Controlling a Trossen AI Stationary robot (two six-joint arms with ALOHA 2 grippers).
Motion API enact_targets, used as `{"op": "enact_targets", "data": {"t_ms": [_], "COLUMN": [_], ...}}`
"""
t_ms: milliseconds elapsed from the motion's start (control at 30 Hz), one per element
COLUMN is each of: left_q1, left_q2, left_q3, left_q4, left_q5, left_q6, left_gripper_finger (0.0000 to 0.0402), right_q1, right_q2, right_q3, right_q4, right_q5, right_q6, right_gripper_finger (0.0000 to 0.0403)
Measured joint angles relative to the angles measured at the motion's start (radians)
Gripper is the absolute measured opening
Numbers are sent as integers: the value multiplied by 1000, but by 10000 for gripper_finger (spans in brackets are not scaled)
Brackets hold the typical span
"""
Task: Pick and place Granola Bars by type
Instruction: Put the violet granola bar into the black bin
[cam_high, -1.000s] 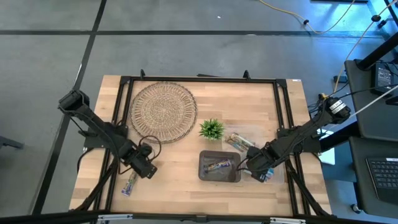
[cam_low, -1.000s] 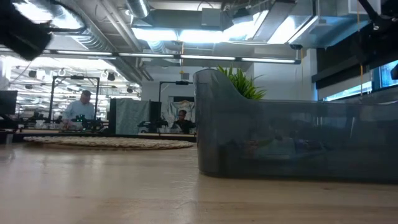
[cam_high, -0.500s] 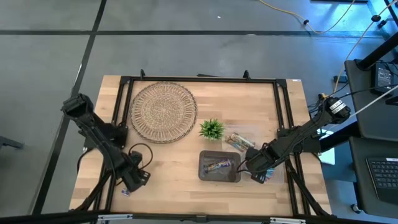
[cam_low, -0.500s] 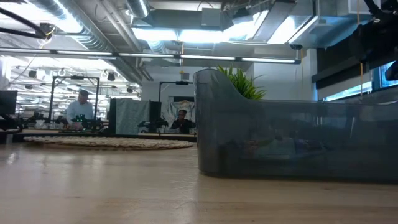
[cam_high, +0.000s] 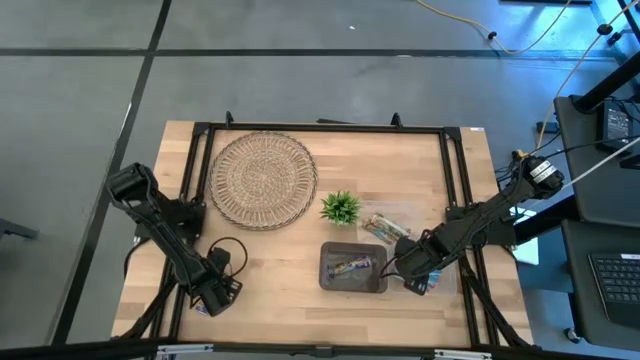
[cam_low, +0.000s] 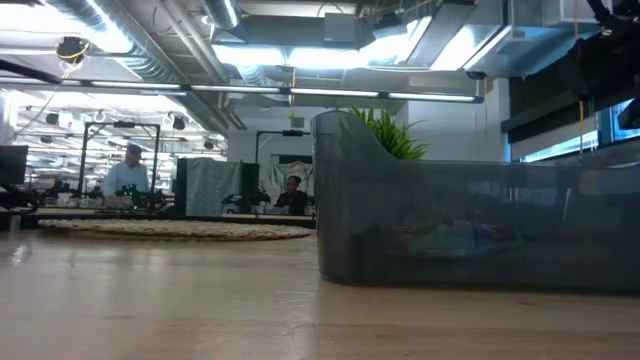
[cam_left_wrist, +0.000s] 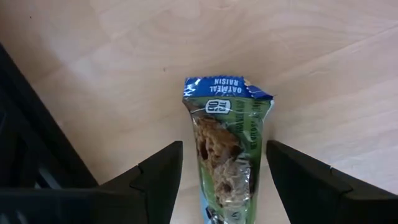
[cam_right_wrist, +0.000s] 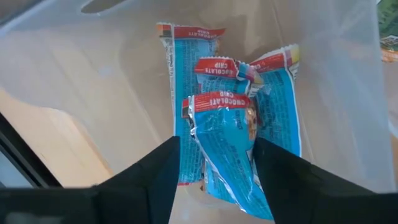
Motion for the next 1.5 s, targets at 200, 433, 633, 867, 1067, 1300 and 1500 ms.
{"op": "enact_targets", "data": {"t_ms": [200,433,633,867,1067,1300,1500], "left_q1": [0,0,0,2,2,39,99], "left_q2": [1,1,-3,-14,-16,-64,-194], "left_q3": [0,-1,-2,-6,-6,-6,-5], "left_q4": [-3,-3,8,10,72,227,395], "left_q5": [0,-4,-29,-79,-175,-414,-820], "left_q6": [45,90,122,184,242,375,630], "left_gripper_finger": [228,227,192,134,105,102,103], "right_q1": [0,0,0,0,0,0,-3], "right_q2": [0,0,0,-1,-1,-1,-1], "right_q3": [0,0,0,22,104,238,305], "right_q4": [0,0,0,-22,-44,-13,154], "right_q5": [0,1,-27,-41,47,266,474], "right_q6": [-10,-33,-36,-32,-35,-124,-308], "right_gripper_finger": [206,206,207,207,207,207,207]}}
